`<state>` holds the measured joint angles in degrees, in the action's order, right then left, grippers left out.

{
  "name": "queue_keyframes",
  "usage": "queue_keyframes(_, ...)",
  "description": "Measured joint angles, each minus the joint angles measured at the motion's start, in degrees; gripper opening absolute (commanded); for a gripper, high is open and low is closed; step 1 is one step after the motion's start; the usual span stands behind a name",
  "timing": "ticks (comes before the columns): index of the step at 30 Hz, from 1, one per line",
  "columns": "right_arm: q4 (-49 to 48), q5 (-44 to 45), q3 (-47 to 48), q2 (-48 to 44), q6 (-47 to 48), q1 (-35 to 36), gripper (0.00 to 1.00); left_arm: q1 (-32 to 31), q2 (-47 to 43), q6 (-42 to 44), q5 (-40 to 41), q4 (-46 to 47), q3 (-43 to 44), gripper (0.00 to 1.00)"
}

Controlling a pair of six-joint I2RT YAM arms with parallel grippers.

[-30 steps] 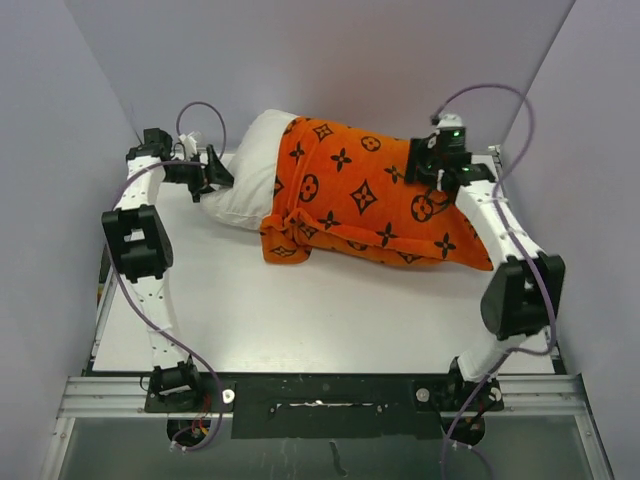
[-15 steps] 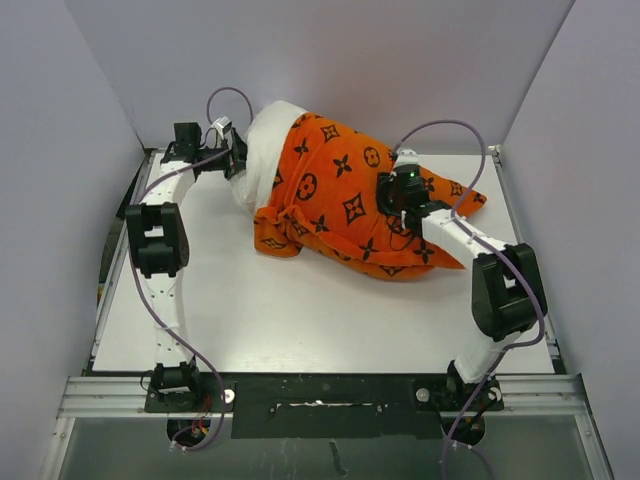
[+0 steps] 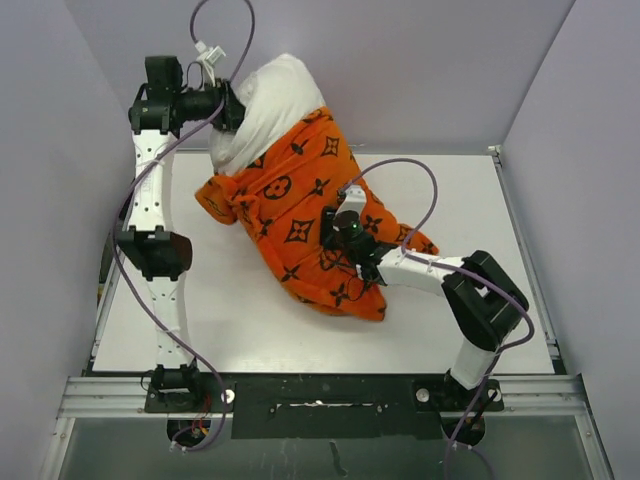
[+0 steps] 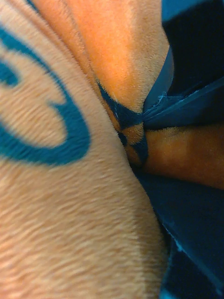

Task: Remove the pillowcase from the pillow
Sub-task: Remove the pillow from the pillowcase.

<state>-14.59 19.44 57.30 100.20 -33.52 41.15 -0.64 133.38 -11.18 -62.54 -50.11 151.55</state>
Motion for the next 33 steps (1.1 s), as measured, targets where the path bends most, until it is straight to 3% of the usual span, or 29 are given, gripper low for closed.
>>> queue_keyframes(2,-2.43,-0.79,-0.72,0.09,-1.38,2.23,0.49,-2.40,-1.40,6.67,2.38,-3.98,9.73,0.00)
queue_keyframes(3,-3.58,-1.88,-0.74,0.35,-1.68,3.30,0.50,-3.89,-3.69,9.07,2.91,-4.17,10.45,0.00)
queue_keyframes(8,-5.03,-8.98,0.50,2.99,-0.81,7.23,0.57,-16.55,-24.11,21.20,4.92,-1.81,-2.64,0.00)
queue_keyframes(13,-6.08,-14.25,2.84,7.37,1.27,8.61,0.65,-29.55,-34.45,25.53,5.51,-3.85,-1.40,0.00)
queue_keyframes(18,-6.43,-16.28,-2.38,5.38,5.84,10.14,0.76,-30.45,-44.00,29.49,6.58,-5.07,-9.51,0.00)
queue_keyframes(23,-6.10,-9.99,-14.16,-12.37,16.61,17.29,0.77,-30.36,-48.26,32.35,7.93,-6.84,-19.34,0.00)
queue_keyframes(24,-6.25,-9.53,-15.21,-15.61,18.10,18.82,0.77,-30.27,-48.48,32.89,8.24,-7.34,-21.59,0.05)
queue_keyframes(25,-6.34,-9.25,-16.11,-19.21,19.76,20.44,0.78,-30.25,-48.48,33.27,8.52,-7.98,-23.08,0.30)
queue_keyframes(26,-6.38,-9.05,-16.68,-22.01,20.96,21.31,0.78,-30.25,-48.46,34.07,8.98,-8.96,-24.79,0.63)
queue_keyframes(27,-6.36,-8.79,-17.16,-24.59,22.14,21.62,0.79,-30.21,-48.41,35.04,9.84,-10.88,-26.43,0.90)
queue_keyframes(28,-6.38,-8.39,-17.49,-26.23,22.99,21.55,0.79,-30.14,-48.41,36.52,11.96,-12.39,-27.89,0.97)
queue_keyframes(30,-6.23,-7.80,-17.75,-27.69,23.91,21.14,0.79,-30.12,-48.76,39.80,17.46,-14.03,-31.19,0.98)
queue_keyframes(33,-5.29,-7.76,-17.75,-27.26,25.22,20.26,0.78,-29.73,-52.63,45.53,21.16,-14.12,-43.58,0.98)
